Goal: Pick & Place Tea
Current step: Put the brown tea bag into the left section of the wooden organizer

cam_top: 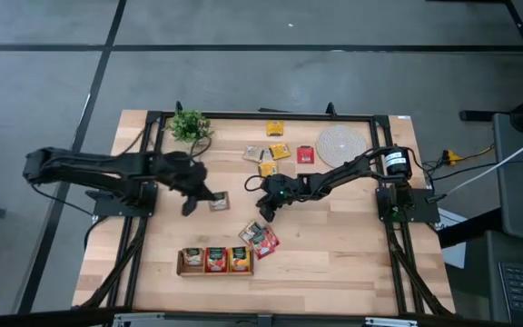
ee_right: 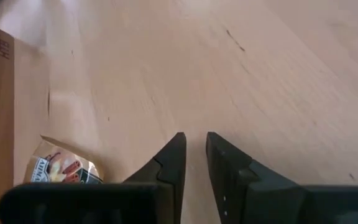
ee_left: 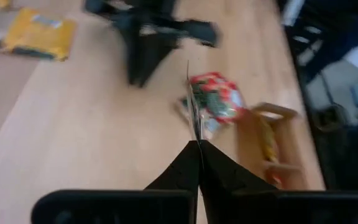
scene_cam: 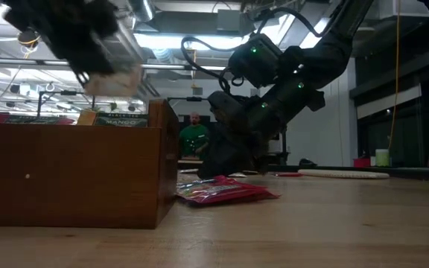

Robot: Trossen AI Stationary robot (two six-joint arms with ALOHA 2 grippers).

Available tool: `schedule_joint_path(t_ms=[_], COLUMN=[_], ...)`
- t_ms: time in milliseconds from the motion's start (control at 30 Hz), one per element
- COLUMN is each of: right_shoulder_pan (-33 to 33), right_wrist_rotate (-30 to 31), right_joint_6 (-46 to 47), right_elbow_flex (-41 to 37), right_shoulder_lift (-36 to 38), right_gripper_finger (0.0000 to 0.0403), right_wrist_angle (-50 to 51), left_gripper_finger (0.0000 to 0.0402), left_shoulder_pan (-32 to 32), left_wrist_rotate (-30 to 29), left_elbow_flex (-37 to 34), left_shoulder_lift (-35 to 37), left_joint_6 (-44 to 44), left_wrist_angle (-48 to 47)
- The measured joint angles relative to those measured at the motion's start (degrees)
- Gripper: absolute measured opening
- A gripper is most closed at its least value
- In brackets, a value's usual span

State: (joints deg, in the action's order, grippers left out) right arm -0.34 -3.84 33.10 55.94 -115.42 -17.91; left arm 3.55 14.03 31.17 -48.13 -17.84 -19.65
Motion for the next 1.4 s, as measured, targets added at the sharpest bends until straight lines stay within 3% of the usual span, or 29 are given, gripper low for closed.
schedule_joint_path(t_ms=[167,400,633,900,1100,1400], right_shoulder_pan=[0.0,0.02,0.38,2.07,3.46,4.74], right_wrist_rotate=[0.11,0.31,1.75,4.85,5.41,7.19], right_joint_6=[2.04,4.53,8.04,10.15,10.69,12.14], right_elbow_flex=[0.0,0.0,0.0,0.02,0.03,0.04], right_shoulder_lift=[0.0,0.0,0.01,0.02,0.07,0.09], right_gripper_finger=[0.0069,0.0069,0.0069,0.0069,0.0069,0.0069], right_wrist_angle=[-0.23,-0.48,-0.7,-0.77,-0.77,-0.84], left_gripper_finger=[0.0002,0.0002,0.0002,0.0002,0.0002,0.0002], left_shoulder_pan=[-8.11,-23.05,-39.54,-55.63,-60.68,-60.71], left_wrist_rotate=[-0.46,-9.06,-20.53,-35.43,-41.55,-44.24], left_elbow_flex=[-2.71,-6.39,-7.88,-10.01,-10.06,-10.06], left_shoulder_lift=[8.61,15.73,15.0,9.15,3.36,-3.48], left_joint_6=[-0.93,-11.35,-23.5,-35.08,-38.62,-38.56], left_wrist_angle=[-0.98,-0.92,1.28,4.21,5.04,6.28])
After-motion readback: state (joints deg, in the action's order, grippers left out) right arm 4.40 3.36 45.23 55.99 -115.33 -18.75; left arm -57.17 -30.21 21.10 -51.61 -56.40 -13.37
